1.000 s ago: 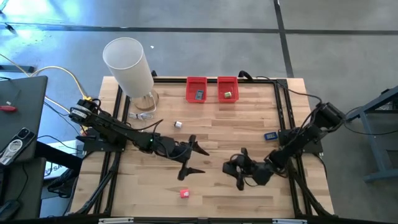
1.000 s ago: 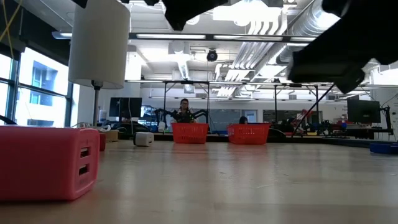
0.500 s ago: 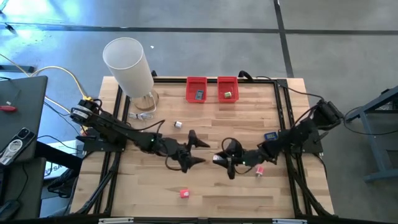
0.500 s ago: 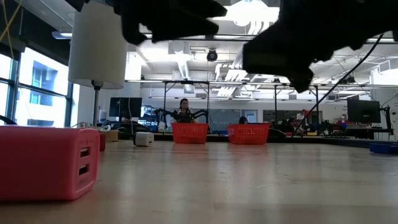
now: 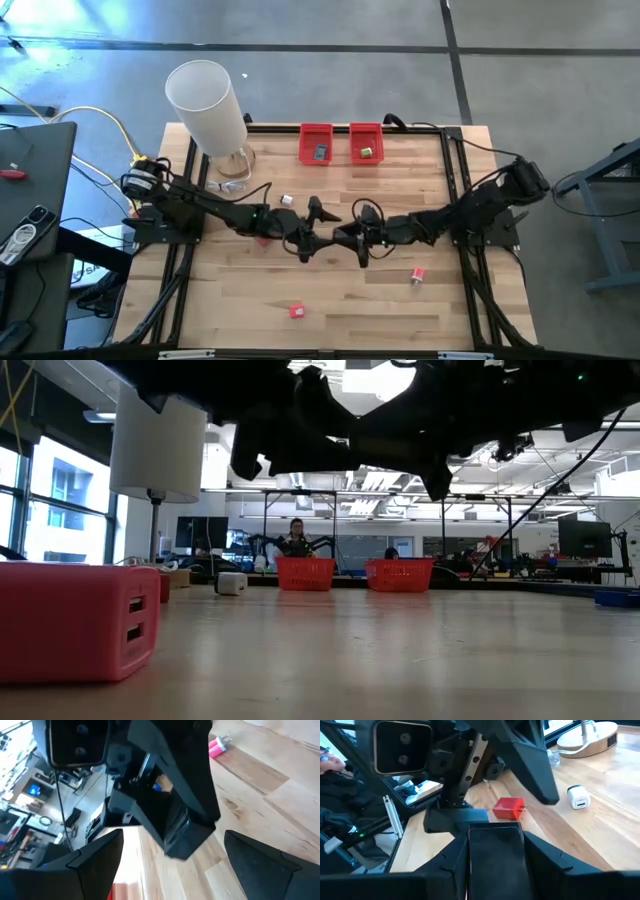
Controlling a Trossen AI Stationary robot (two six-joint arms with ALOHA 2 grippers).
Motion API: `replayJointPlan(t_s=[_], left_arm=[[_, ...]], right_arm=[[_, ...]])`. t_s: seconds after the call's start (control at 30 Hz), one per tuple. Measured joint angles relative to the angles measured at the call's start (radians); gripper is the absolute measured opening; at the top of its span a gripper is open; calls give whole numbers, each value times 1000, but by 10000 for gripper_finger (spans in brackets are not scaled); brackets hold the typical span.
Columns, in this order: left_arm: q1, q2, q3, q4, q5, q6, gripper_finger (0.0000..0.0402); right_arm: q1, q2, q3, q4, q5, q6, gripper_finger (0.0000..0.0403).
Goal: Pick & Place Office items
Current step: Put the black timer into the left red bin
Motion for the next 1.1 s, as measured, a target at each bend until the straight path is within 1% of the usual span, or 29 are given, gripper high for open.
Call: replayJointPlan(t_s=[0.1, 0.3, 0.4, 0.5, 0.63, 0.9, 1.1], left_arm=[[14, 12, 0, 12, 44, 7, 337], [17, 25, 0, 58, 64, 85, 334], [17, 37, 0, 98, 65, 110, 324], [21, 38, 0, 105, 62, 118, 309], [25, 47, -1, 104, 63, 135, 282], [25, 48, 0, 114, 64, 135, 211], [25, 48, 0, 113, 64, 135, 159]], right_arm=[[-26, 0, 0, 2, -38, 0, 142], [-56, 0, 0, 15, -79, 0, 142], [-65, 0, 0, 35, -97, 0, 142], [-73, 0, 0, 39, -114, 0, 142], [-73, 0, 0, 39, -114, 0, 142], [-73, 0, 0, 37, -118, 0, 144], [-73, 0, 0, 36, -141, 1, 146]])
